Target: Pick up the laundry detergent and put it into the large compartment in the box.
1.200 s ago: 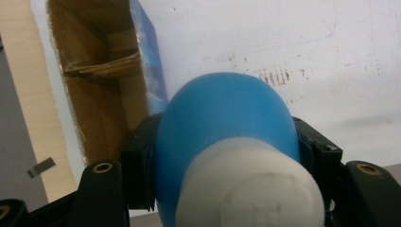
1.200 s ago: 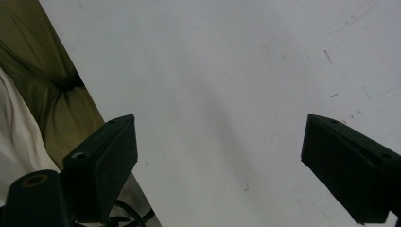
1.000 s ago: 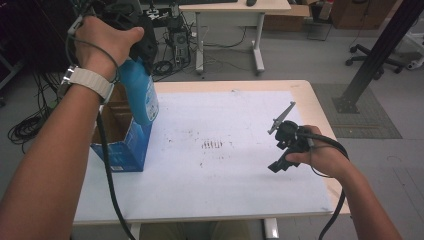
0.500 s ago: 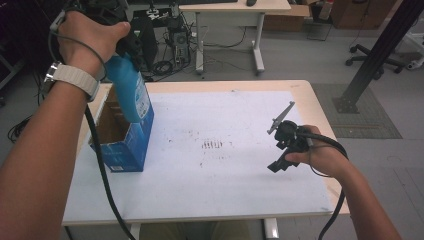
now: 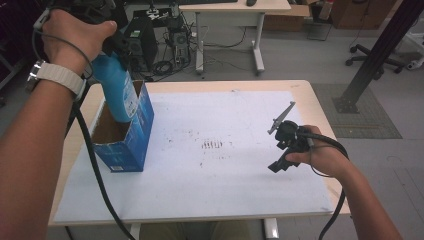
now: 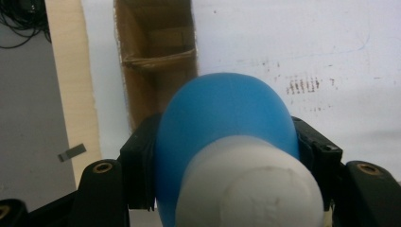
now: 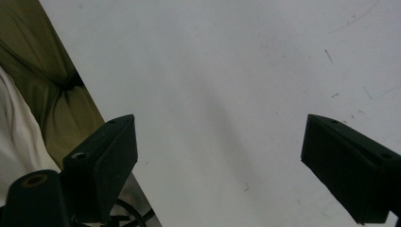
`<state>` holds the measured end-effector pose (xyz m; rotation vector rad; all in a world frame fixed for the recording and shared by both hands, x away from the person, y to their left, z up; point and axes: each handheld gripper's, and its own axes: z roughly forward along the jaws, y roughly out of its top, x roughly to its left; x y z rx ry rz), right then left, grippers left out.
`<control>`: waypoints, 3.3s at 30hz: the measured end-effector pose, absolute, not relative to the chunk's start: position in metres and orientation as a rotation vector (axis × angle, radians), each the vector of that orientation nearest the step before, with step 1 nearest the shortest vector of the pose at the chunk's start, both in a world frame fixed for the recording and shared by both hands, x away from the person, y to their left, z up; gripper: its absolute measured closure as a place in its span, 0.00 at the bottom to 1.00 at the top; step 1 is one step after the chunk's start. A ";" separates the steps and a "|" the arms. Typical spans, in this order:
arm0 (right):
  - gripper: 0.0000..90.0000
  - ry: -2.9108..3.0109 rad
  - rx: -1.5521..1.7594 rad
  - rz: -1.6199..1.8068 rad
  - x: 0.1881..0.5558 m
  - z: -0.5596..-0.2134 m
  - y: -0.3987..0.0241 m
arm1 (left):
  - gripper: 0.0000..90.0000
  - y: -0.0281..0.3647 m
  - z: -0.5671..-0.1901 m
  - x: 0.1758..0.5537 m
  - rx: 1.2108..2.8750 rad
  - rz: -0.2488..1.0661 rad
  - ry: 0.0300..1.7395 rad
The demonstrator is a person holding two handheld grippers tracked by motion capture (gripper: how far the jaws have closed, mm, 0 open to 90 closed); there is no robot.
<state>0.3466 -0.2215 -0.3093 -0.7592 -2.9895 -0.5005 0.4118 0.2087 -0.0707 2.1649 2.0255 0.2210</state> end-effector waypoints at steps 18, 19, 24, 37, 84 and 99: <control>0.13 -2.984 -0.767 -0.503 0.346 -0.310 -0.223 | 0.42 0.227 -0.074 0.411 2.138 0.244 2.058; 0.13 -2.983 -0.766 -0.504 0.346 -0.310 -0.223 | 0.42 0.227 -0.074 0.411 2.137 0.245 2.058; 0.13 -2.983 -0.772 -0.503 0.346 -0.309 -0.225 | 0.42 0.229 -0.075 0.411 2.141 0.252 2.061; 0.13 -2.981 -0.781 -0.506 0.345 -0.310 -0.228 | 0.42 0.237 -0.091 0.414 2.159 0.249 2.071; 0.13 -2.976 -0.785 -0.496 0.348 -0.314 -0.223 | 0.42 0.254 -0.182 0.426 2.167 0.230 2.100; 0.13 -2.973 -0.786 -0.491 0.347 -0.315 -0.221 | 0.42 0.253 -0.216 0.426 2.194 0.250 2.099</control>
